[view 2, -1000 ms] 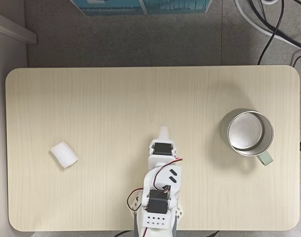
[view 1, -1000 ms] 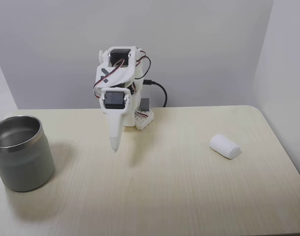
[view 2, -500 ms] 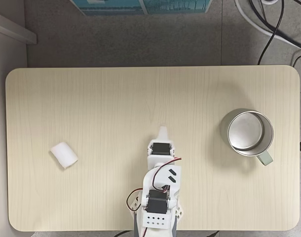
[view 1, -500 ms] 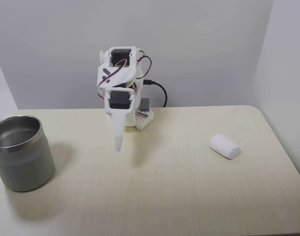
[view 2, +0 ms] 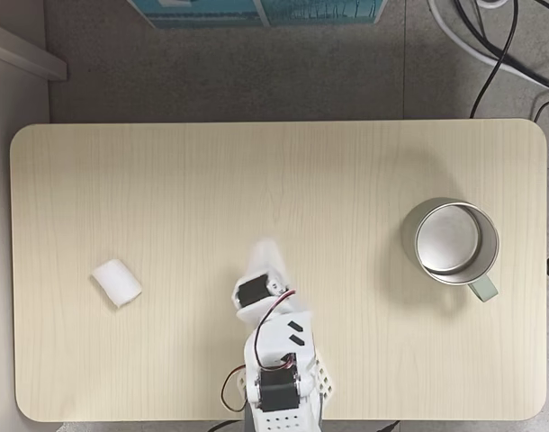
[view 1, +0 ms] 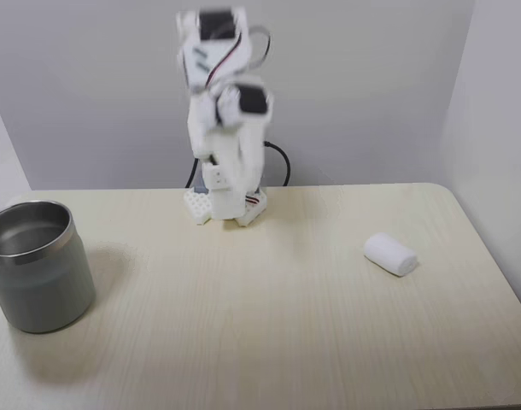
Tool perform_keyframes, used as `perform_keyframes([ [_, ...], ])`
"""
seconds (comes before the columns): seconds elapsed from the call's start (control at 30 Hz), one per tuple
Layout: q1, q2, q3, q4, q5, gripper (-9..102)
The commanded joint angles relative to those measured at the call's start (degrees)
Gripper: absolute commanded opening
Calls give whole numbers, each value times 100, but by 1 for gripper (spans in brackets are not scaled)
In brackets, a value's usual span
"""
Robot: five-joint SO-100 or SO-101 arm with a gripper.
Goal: Grasp a dressing and put it in the cup.
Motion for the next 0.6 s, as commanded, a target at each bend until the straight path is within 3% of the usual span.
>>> perform_keyframes([
  [0.0, -483, 958, 1758, 642, -308, 6],
  [0.13, -1046, 2206, 3173, 1547, -853, 9],
  [0.27, -1644, 3533, 4219, 2522, -1608, 21],
  [0.57, -3023, 5036, 4148, 2540, -2399, 33],
])
